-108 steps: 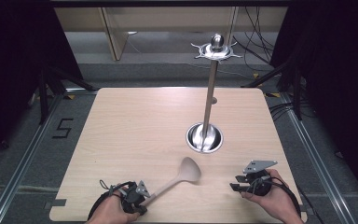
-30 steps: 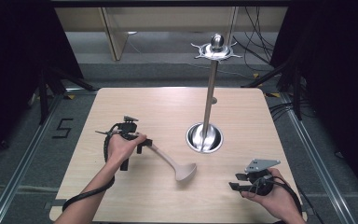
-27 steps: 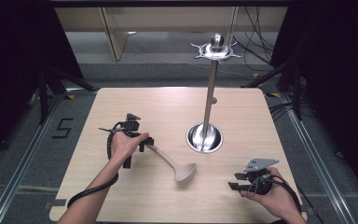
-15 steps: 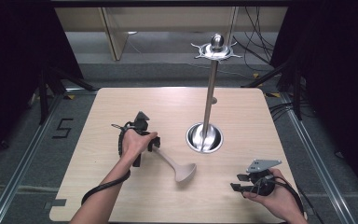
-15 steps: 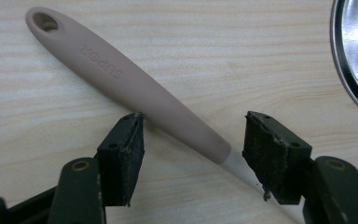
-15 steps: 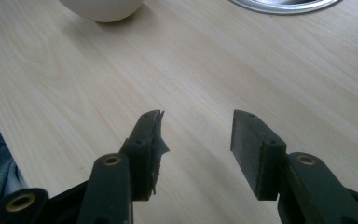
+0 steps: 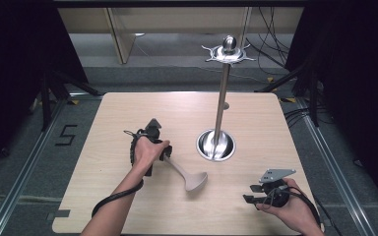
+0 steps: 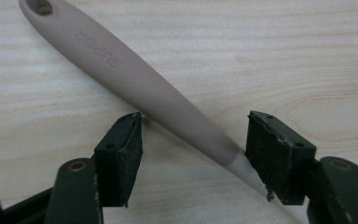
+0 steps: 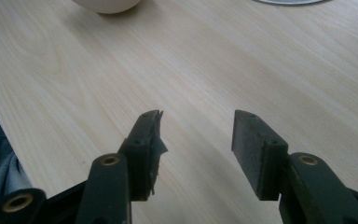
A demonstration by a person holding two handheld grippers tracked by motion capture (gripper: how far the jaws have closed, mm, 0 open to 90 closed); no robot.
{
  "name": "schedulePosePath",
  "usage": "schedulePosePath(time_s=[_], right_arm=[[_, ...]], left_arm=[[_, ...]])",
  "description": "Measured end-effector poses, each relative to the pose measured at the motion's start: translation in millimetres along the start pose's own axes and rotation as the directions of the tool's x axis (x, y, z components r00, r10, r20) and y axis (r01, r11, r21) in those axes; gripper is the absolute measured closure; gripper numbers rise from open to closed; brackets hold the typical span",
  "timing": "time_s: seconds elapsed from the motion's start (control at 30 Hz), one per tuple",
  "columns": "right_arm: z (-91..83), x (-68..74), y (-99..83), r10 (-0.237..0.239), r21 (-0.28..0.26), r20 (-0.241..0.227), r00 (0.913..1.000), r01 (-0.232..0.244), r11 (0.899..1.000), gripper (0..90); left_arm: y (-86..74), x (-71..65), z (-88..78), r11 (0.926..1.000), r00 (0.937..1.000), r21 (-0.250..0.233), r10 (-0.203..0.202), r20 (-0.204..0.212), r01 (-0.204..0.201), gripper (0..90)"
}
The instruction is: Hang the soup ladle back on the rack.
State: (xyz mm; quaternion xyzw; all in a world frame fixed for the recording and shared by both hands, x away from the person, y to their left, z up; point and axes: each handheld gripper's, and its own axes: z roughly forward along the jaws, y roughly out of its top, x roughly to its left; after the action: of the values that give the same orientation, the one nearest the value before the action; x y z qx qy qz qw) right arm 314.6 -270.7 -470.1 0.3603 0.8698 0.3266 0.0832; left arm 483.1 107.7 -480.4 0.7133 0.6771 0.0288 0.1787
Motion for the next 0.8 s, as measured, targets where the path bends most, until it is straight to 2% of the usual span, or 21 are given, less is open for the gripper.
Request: schedulePosePath(time_s=[0.07, 0.1, 0.13, 0.23, 0.27, 0.3, 0.37, 0.4, 0.5, 0.57, 0.6, 0.67, 0.7, 0.77, 0.8], right_arm=[[0.4, 2.2, 0.2, 0.032, 0.015, -0.020, 0.9993, -0.031, 0.999, 52.2], [1.5, 1.2, -0.4, 0.003, 0.010, -0.011, 0.9999, -0.003, 1.000, 52.2], [0.4, 2.6, 0.8, 0.023, 0.005, -0.021, 0.9995, -0.023, 1.000, 52.2], [-0.1, 2.1, 1.0, 0.006, 0.012, -0.010, 0.9999, -0.006, 1.000, 52.1], [3.7, 2.8, -0.6, 0.007, -0.020, 0.004, 1.0000, -0.007, 1.000, 52.1], [2.3, 5.2, -0.1, 0.042, -0.001, -0.015, 0.9990, -0.042, 0.999, 52.0], [0.9, 5.0, 0.5, 0.040, 0.015, -0.013, 0.9991, -0.040, 0.999, 52.0], [2.1, 2.4, 0.0, 0.004, 0.002, -0.001, 1.0000, -0.004, 1.000, 52.0], [1.1, 3.4, 0.1, 0.024, 0.012, -0.012, 0.9996, -0.024, 1.000, 52.0], [0.6, 2.7, 0.2, 0.005, 0.027, -0.012, 0.9999, -0.005, 1.000, 52.0], [0.6, 3.0, 0.2, 0.006, 0.031, -0.013, 0.9999, -0.006, 1.000, 52.0], [0.5, 3.6, 0.1, 0.007, 0.033, -0.018, 0.9998, -0.007, 0.999, 51.9], [3.0, 3.5, -1.0, -0.002, 0.013, -0.010, 0.9999, 0.003, 1.000, 52.0], [2.9, 5.3, -1.2, 0.009, 0.024, -0.018, 0.9998, -0.008, 1.000, 51.9], [0.8, 5.8, -0.1, 0.020, 0.047, -0.030, 0.9994, -0.019, 0.999, 51.9]], left_arm=[[-1.8, -0.3, 1.9, 1.0000, 1.0000, 0.008, -0.003, 0.007, 0.003, 33.8], [-1.9, -0.1, 1.9, 0.9999, 0.9999, 0.016, 0.000, 0.010, -0.001, 33.4], [-1.8, -0.1, 1.9, 0.9998, 0.9999, 0.018, 0.000, 0.010, 0.000, 33.3], [-0.5, -1.1, 2.1, 0.9997, 1.0000, 0.024, 0.002, 0.004, -0.002, 33.4], [0.6, -1.7, 2.0, 0.9994, 1.0000, 0.034, 0.001, 0.004, -0.001, 33.7], [0.1, -2.1, 2.9, 0.9996, 1.0000, 0.026, 0.008, 0.001, -0.008, 34.3], [1.2, -3.4, 3.1, 0.9993, 0.9998, 0.032, 0.017, -0.004, -0.017, 36.0], [2.2, -3.3, 2.9, 0.9989, 0.9998, 0.043, 0.021, -0.004, -0.020, 36.1], [4.2, -2.2, 2.8, 0.9980, 0.9997, 0.060, 0.023, 0.003, -0.023, 36.8], [5.9, 0.2, 1.7, 0.9959, 0.9991, 0.082, 0.035, 0.025, -0.037, 37.8], [6.4, 0.1, 2.3, 0.9965, 0.9995, 0.082, 0.016, 0.028, -0.019, 38.9], [8.6, 3.9, 0.4, 0.9916, 0.9976, 0.117, 0.050, 0.047, -0.055, 41.9], [9.6, 5.3, 0.4, 0.9898, 0.9974, 0.131, 0.048, 0.054, -0.055, 43.8], [10.7, 7.6, 0.3, 0.9873, 0.9963, 0.146, 0.055, 0.065, -0.064, 46.4], [11.4, 9.3, -0.1, 0.9842, 0.9956, 0.160, 0.065, 0.067, -0.075, 47.3]])
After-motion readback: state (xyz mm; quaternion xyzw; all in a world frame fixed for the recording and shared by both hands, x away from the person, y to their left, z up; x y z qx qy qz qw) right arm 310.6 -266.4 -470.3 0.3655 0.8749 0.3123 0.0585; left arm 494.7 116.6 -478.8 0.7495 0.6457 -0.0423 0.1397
